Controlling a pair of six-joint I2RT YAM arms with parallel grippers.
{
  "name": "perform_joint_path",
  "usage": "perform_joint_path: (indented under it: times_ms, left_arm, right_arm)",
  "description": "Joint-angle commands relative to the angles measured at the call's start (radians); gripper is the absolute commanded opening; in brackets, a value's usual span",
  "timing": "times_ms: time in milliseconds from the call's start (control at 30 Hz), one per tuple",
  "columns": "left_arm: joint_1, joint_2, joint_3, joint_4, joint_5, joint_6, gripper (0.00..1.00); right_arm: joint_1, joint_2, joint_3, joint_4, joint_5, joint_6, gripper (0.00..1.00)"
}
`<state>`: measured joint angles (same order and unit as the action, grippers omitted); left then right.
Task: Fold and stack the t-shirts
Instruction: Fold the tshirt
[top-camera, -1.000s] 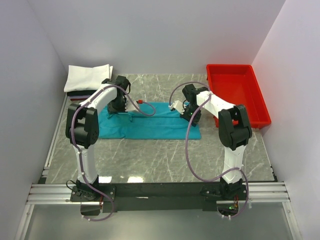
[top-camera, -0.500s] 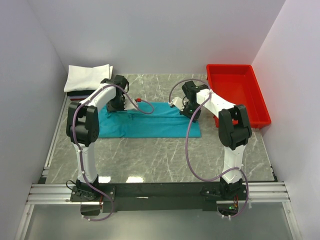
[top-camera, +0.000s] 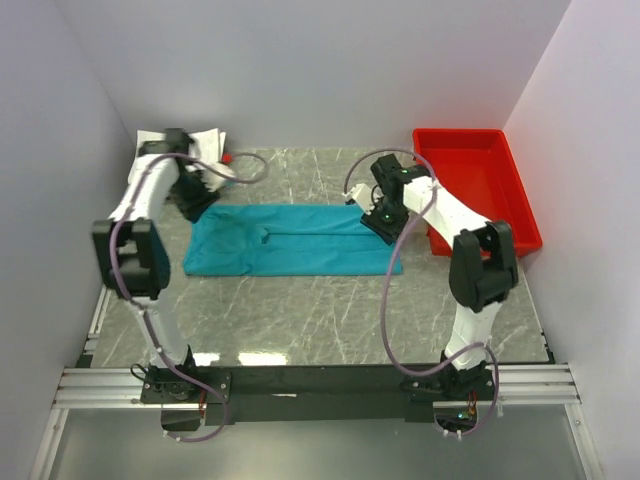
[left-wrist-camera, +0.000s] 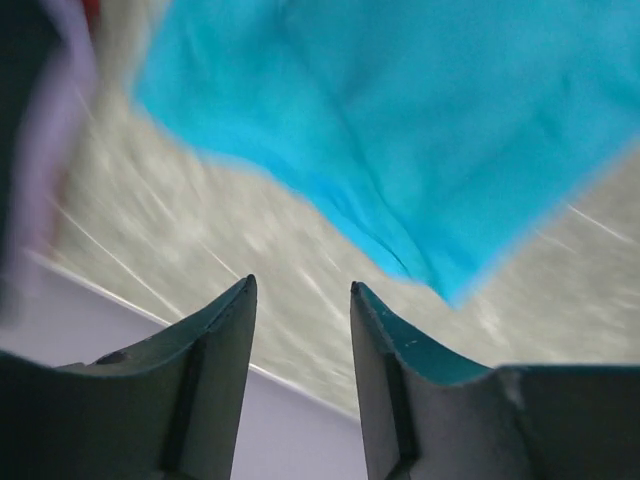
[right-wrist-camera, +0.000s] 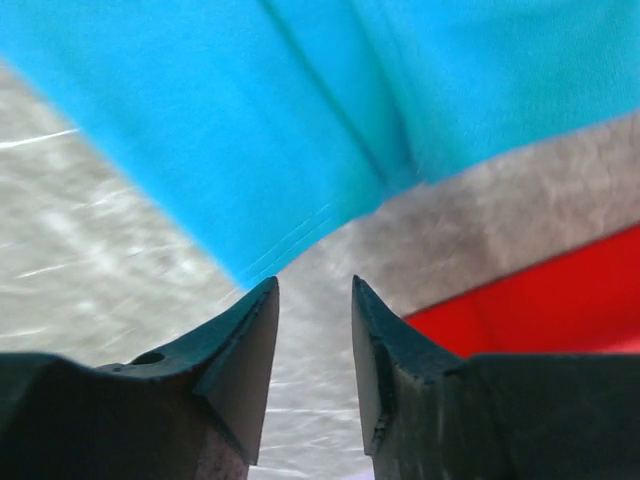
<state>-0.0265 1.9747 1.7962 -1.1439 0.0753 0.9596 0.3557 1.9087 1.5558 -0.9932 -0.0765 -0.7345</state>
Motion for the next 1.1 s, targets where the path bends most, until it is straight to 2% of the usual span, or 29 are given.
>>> perform_joint_path:
  times_ms: [0,100,133,200,333,600,1067]
  left_arm:
    - [0.117,-0.129,-0.087,-0.149,0.237,-0.128,0.48]
    - [0.218,-0.145,-0.190,-0.160,0.366,-0.208,0.53]
    - [0.261,-0.143,-0.211,-0.155,0.383,-0.226,0.60]
    - [0.301,-0.142,-0.262,-0.129,0.412,-0.284,0.61]
    - [0.384,-0.122,-0.299,-0.089,0.451,-0.344,0.61]
    - [0.399,-0.120,-0.359,-0.066,0.445,-0.351,0.63]
    - [0.399,-0.115,-0.409,-0.033,0.442,-0.372,0.66]
  right_arm:
    - [0.005,-0.109,-0.055,-0.062,-0.072,0.093,0.41]
    - [0.003,-0.103,-0.101,-0.039,-0.115,0.170,0.40]
    - [0.005,-0.099,-0.109,-0.030,-0.120,0.193,0.39]
    - [0.002,-0.082,-0.123,-0.009,-0.134,0.254,0.39]
    - [-0.041,-0.065,-0.142,0.024,-0.149,0.339,0.46]
    - [-0.141,-0.062,-0.148,0.019,-0.192,0.468,0.57]
    - [-0.184,0.087,-0.122,0.034,-0.232,0.543,0.51]
